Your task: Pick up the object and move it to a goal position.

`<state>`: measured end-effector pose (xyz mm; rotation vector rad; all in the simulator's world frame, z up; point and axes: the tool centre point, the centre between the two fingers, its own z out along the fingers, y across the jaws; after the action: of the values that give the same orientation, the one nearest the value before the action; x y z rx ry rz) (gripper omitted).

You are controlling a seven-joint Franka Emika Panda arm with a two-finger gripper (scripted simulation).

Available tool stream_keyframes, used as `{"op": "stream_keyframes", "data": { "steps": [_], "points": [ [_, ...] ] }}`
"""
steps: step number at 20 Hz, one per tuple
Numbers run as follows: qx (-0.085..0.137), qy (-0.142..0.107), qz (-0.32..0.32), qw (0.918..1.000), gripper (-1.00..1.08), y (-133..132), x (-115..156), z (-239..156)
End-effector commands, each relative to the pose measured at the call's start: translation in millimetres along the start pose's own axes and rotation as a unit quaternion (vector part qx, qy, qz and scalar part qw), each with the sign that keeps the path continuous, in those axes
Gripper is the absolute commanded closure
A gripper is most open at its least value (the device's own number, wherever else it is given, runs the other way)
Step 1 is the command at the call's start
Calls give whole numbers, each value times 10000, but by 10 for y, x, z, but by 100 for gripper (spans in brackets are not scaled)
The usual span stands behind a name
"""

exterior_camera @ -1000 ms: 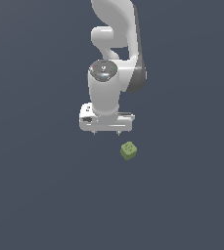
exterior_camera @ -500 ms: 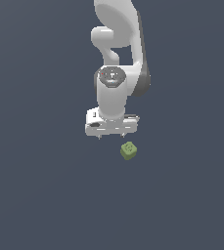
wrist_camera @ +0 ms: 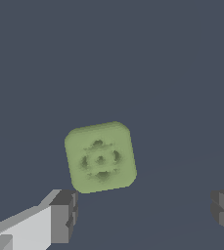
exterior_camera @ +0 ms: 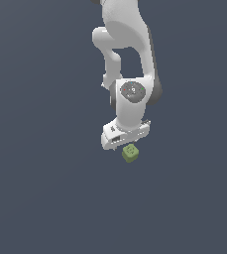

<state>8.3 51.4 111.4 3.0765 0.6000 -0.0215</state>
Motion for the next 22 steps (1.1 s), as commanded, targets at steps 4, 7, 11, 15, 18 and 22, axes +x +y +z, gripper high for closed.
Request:
{"op": "stream_keyframes", "data": {
  "steps": [4, 7, 11, 15, 18, 22],
  "points": [
    [7, 51, -609, 9981, -92, -203, 107, 150],
    [12, 68, -788, 9969, -92, -266, 137, 194],
    [15, 76, -876, 9961, -92, -298, 151, 216],
    [16, 70, -845, 9964, -92, -290, 144, 246],
    [16, 71, -852, 9963, -92, -292, 144, 350],
    [15, 74, -868, 9962, -92, -301, 142, 568]
  ]
}}
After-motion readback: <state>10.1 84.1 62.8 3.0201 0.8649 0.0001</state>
